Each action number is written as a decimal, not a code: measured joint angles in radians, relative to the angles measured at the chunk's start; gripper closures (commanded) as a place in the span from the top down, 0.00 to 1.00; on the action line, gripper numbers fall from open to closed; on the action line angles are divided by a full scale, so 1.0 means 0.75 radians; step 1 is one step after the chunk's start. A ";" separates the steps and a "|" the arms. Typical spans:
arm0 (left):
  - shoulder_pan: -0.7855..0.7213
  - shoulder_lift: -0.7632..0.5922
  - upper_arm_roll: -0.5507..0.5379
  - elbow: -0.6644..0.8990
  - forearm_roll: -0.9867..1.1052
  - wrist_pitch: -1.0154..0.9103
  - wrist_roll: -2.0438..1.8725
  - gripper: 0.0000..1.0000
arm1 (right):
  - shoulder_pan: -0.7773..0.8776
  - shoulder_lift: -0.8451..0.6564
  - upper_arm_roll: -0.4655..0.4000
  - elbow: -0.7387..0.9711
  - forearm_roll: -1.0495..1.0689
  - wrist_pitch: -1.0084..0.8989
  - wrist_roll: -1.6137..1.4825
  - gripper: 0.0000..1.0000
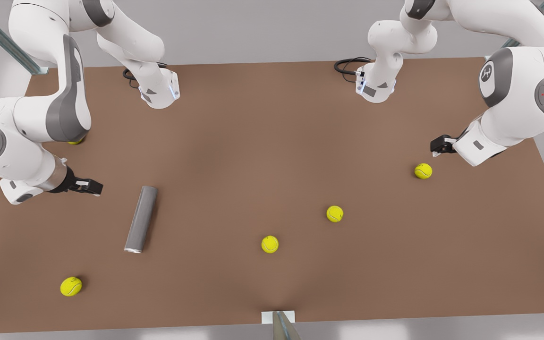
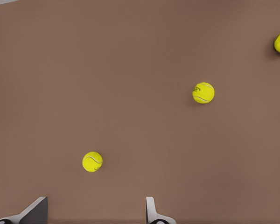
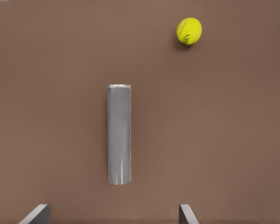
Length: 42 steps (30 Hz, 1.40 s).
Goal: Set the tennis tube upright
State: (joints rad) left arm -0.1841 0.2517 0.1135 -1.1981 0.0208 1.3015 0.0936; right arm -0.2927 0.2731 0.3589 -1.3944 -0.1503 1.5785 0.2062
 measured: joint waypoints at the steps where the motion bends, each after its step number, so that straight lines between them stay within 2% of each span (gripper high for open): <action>1: 0.001 0.000 0.000 0.000 0.000 -0.001 0.000 1.00 | -0.001 0.000 0.000 0.000 0.000 -0.001 0.001 1.00; 6: 0.008 0.004 -0.015 0.000 0.001 -0.005 0.000 1.00 | -0.005 0.040 0.002 -0.022 0.008 -0.001 0.023 1.00; 8: 0.006 0.007 -0.016 0.000 0.001 -0.007 0.000 1.00 | 0.008 0.041 0.004 -0.127 0.041 0.030 0.035 1.00; 10: 0.006 0.012 -0.016 0.000 0.001 -0.009 0.000 1.00 | 0.010 0.037 0.010 -0.382 0.043 0.291 0.114 1.00; 13: 0.006 0.016 -0.016 0.000 0.001 -0.009 0.000 1.00 | -0.027 0.040 0.010 -0.620 0.043 0.664 0.115 1.00; 18: 0.006 0.020 -0.025 0.000 0.001 -0.011 0.000 1.00 | -0.108 0.289 0.008 -0.645 0.037 0.951 0.095 1.00; 42: 0.014 0.033 -0.025 -0.022 0.001 -0.019 0.000 1.00 | -0.066 0.486 -0.006 -0.591 -0.060 0.843 0.177 1.00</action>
State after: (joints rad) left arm -0.1734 0.2762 0.0951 -1.2149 0.0214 1.2871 0.0936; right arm -0.3422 0.6377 0.3545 -1.8377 -0.1950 2.2105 0.3390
